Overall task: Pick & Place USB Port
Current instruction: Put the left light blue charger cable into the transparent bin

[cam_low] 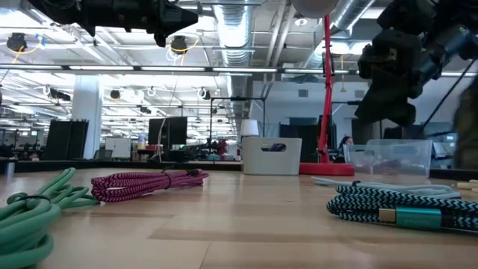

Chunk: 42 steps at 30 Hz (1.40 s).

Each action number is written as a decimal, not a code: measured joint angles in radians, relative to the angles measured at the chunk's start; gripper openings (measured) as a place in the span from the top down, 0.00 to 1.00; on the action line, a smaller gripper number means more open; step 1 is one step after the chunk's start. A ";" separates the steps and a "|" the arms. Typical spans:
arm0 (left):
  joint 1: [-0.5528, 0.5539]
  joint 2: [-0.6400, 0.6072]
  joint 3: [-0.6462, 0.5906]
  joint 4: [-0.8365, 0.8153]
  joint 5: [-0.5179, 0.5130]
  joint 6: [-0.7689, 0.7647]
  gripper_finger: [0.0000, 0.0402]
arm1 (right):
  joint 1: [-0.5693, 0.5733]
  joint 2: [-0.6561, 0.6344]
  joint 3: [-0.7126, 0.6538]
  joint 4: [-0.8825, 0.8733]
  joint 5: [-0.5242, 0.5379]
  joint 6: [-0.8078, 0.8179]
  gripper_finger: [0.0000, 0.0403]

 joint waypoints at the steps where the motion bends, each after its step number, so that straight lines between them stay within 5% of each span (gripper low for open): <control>1: 0.000 0.000 0.000 0.000 0.000 0.000 0.92 | 0.022 0.019 0.007 0.001 0.012 0.021 0.75; 11: 0.000 0.000 0.000 0.000 0.000 0.000 0.92 | 0.171 0.239 0.114 -0.014 0.144 0.169 0.76; 27: 0.000 0.000 0.000 0.000 0.000 0.008 0.92 | 0.271 0.603 0.311 -0.015 0.141 0.241 0.71; 42: 0.000 0.000 0.000 -0.007 0.000 0.008 0.92 | 0.276 0.802 0.416 -0.105 0.142 0.255 0.59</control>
